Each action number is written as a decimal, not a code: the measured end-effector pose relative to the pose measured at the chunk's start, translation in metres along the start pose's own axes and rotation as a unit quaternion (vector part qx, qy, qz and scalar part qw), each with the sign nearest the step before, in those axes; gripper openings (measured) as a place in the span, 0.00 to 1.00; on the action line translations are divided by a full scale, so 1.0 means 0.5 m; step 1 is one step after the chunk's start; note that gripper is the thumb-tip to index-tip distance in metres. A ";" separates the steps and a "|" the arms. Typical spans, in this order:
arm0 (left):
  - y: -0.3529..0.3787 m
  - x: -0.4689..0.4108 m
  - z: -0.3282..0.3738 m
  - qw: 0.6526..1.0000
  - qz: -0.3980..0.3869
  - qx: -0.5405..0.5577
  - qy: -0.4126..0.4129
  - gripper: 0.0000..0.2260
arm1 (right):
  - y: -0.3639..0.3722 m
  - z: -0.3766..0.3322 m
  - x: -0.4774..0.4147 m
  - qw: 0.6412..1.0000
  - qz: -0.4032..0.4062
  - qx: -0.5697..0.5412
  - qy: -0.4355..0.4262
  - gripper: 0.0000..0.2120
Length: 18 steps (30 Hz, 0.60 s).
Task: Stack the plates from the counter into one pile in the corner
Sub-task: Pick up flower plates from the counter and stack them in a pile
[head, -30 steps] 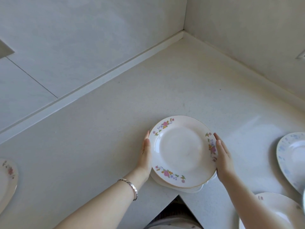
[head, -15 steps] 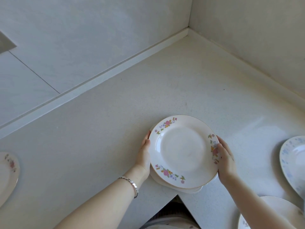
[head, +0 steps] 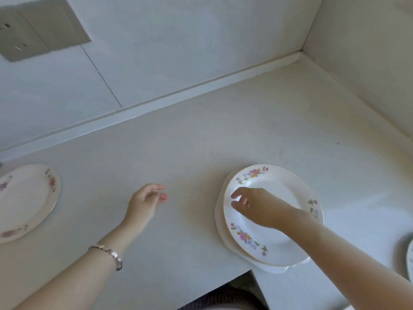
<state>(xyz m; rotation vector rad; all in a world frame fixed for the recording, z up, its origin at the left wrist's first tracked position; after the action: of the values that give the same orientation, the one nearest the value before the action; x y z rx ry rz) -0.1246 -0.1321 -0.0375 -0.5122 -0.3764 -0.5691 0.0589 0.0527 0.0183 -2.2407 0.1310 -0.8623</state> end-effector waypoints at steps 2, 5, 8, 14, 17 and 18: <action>-0.079 0.020 -0.036 0.999 0.032 0.004 -0.015 0.16 | 0.030 -0.083 -0.027 0.995 -0.065 0.052 -0.054 0.16; -0.197 0.041 -0.101 0.995 0.083 0.019 -0.052 0.16 | 0.094 -0.204 -0.077 0.983 -0.089 0.119 -0.109 0.18; -0.315 0.054 -0.166 0.986 0.138 0.032 -0.088 0.16 | 0.175 -0.316 -0.127 0.970 -0.118 0.154 -0.146 0.18; -0.542 0.067 -0.287 0.971 0.200 0.036 -0.125 0.15 | 0.370 -0.522 -0.234 0.983 -0.115 0.067 -0.123 0.18; -0.637 0.058 -0.336 0.966 0.221 0.038 -0.131 0.13 | 0.471 -0.603 -0.306 0.982 -0.116 -0.150 -0.007 0.17; -0.663 0.053 -0.348 0.964 0.227 0.041 -0.133 0.12 | 0.496 -0.629 -0.328 0.958 -0.123 -0.257 0.041 0.13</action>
<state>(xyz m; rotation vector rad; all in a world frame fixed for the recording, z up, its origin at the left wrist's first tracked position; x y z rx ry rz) -0.2664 -0.4794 -0.0496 -0.5756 -0.5167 -0.0380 -0.2241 -0.2621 -0.0725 -2.7481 0.1283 -1.1577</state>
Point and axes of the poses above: each hand's wrist, its own x-axis away from the middle knuckle, its own y-axis out of the palm, z = x × y, the point moved 2 cm from there along -x, towards the middle knuckle, and after that the axes turned 2 degrees about -y, right-handed, at the moved point
